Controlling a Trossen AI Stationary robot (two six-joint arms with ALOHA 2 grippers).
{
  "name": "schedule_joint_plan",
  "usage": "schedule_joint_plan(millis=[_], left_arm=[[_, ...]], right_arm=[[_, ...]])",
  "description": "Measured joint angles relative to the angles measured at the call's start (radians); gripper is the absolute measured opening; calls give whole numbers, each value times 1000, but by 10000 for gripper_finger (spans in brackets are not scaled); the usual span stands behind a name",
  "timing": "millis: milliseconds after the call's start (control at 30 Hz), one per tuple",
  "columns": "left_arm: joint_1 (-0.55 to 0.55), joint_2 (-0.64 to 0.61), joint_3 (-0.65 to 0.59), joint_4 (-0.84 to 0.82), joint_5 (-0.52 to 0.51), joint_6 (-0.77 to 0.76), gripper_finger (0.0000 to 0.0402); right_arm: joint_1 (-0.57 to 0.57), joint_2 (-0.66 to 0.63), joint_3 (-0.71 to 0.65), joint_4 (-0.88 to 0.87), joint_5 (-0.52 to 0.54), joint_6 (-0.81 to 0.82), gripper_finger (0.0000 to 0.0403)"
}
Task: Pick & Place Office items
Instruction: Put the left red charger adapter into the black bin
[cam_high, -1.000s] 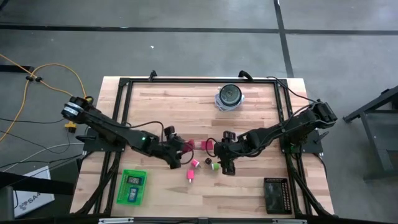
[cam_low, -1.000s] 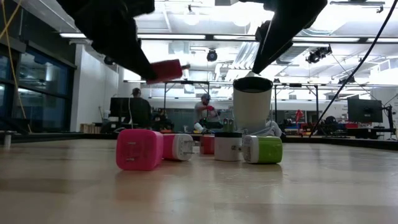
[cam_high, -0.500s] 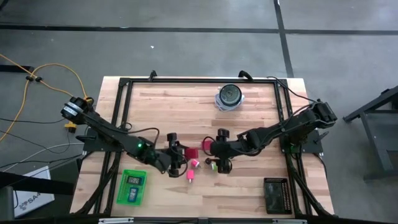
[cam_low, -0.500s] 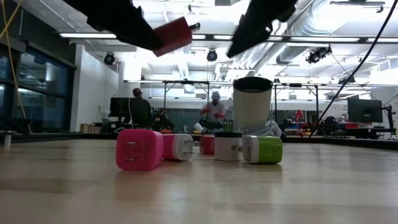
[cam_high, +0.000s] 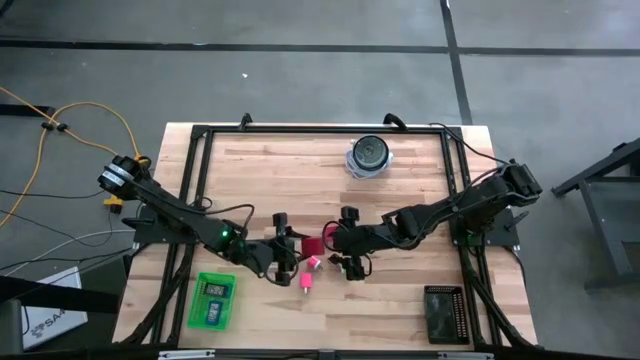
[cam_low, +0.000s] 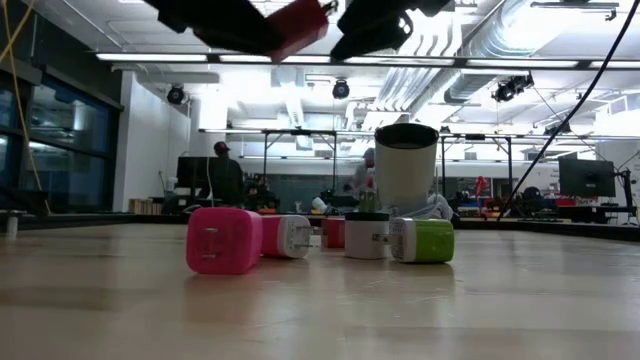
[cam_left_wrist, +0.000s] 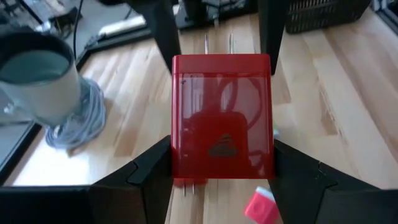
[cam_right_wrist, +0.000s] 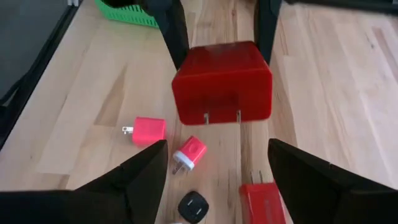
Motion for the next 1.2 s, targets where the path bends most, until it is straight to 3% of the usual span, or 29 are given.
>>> schedule_joint_plan(millis=[700,1200], left_arm=[[1,0,0,66,1,2,208],[4,0,0,78,1,15,208]], right_arm=[[0,0,0,101,26,-145,264],[0,0,0,166,25,-154,263]])
